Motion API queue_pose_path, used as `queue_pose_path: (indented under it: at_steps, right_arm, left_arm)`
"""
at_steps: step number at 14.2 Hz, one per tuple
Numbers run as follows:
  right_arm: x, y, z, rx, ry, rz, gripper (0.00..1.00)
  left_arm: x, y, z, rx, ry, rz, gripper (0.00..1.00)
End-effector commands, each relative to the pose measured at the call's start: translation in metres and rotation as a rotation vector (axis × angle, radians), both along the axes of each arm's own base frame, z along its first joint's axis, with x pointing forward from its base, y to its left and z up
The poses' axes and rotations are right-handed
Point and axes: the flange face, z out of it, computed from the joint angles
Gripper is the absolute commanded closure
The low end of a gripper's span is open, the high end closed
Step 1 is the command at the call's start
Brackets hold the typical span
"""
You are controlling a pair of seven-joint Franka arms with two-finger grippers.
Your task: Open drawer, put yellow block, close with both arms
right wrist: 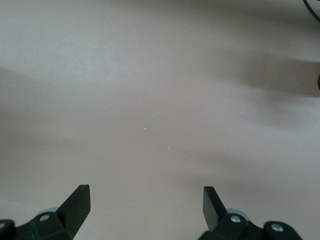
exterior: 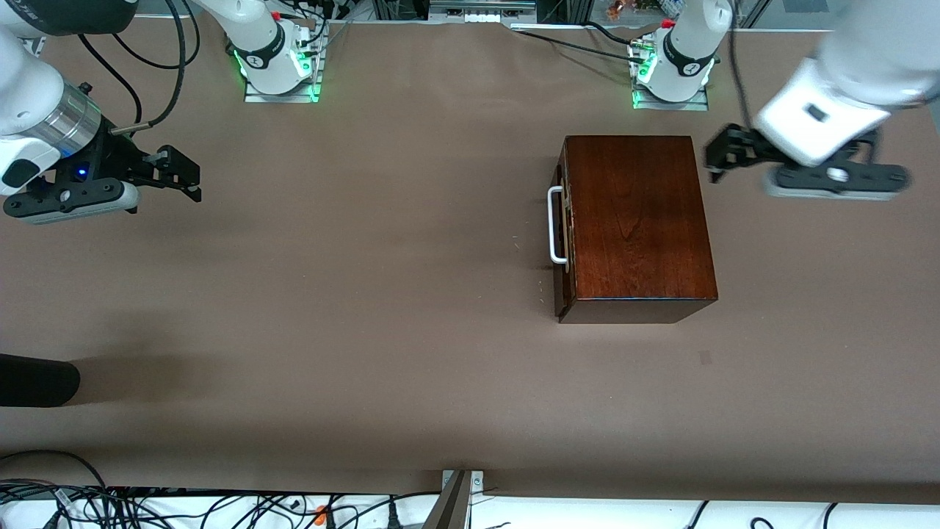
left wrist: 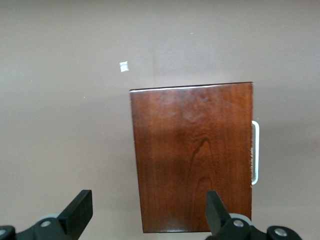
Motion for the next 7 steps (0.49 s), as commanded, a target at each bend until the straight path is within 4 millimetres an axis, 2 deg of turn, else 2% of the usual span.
queue_pose_path:
  at_steps: [1, 5, 7]
  right_arm:
    - [0.001, -0.002, 0.004, -0.011, -0.007, 0.001, 0.00]
    - [0.001, -0.002, 0.004, -0.011, -0.005, 0.001, 0.00]
    - [0.001, -0.002, 0.004, -0.011, -0.005, 0.001, 0.00]
  left_arm:
    - [-0.009, 0.021, -0.006, -0.018, 0.016, 0.051, 0.00]
    - [-0.024, 0.078, -0.023, -0.085, -0.017, 0.054, 0.00]
    - [-0.032, 0.082, -0.031, -0.087, -0.029, 0.052, 0.00]
